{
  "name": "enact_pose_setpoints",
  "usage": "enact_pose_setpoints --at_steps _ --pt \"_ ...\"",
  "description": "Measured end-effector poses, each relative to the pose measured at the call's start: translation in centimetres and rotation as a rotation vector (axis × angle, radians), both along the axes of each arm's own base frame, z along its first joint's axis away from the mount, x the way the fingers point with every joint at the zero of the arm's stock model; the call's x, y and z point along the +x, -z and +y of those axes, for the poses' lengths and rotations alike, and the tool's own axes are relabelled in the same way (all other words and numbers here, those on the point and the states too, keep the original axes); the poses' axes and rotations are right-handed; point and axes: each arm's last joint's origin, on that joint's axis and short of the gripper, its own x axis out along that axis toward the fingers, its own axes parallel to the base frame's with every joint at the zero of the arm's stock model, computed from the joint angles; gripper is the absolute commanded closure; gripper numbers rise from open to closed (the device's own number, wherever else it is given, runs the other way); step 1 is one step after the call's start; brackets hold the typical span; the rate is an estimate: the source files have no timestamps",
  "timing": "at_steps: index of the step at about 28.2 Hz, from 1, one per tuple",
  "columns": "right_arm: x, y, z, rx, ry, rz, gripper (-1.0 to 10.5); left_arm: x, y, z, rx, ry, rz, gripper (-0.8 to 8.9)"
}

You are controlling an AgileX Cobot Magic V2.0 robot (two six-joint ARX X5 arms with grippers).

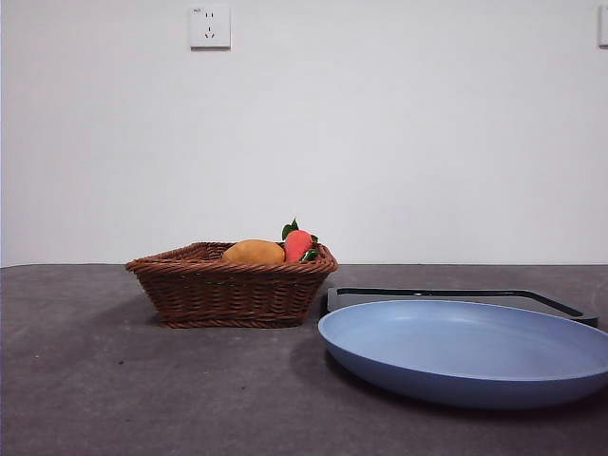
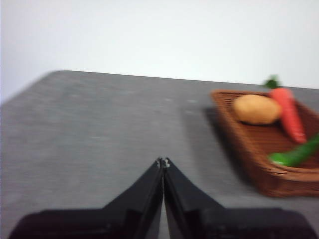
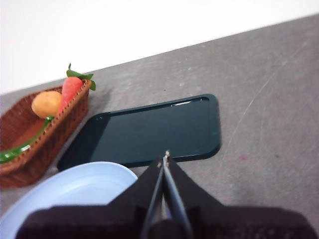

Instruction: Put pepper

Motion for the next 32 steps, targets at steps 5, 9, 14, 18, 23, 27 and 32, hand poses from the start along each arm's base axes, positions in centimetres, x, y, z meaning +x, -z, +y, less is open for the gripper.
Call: enact_pose_setpoints --at_steps 5,9,14,18,23,27,32 --pt "0.0 -0.1 0.0 0.042 0.005 -0.001 9.4 0.0 0.0 -0.4 -0.064 0.121 0.005 8.06" --pt "0.0 -0.1 0.0 0.069 0.008 0.002 9.4 0.0 0.0 -0.4 -0.147 0.127 0.015 8.07" --pt "-0.1 -0.8 0.0 0.16 0.018 0.003 9.4 -0.1 -0.1 -0.6 -0.254 0.182 0.036 8.07" --pt "-0.5 -3.6 0.0 0.188 0.011 -0.054 9.4 -0.4 -1.5 -0.7 -0.292 0.216 0.055 8.06" --pt "-0.3 -7.1 0.1 0.186 -0.013 -0.036 9.4 -0.5 -4.4 -0.9 -0.306 0.271 0.08 8.06" --pt "0.6 -9.4 0.3 0.155 -0.076 0.072 9.4 0.1 -6.4 -1.0 -0.314 0.341 0.134 8.06" --pt "1.7 -12.5 0.8 0.094 -0.204 0.21 9.4 1.0 -9.0 -1.2 -0.286 0.455 0.235 8.06"
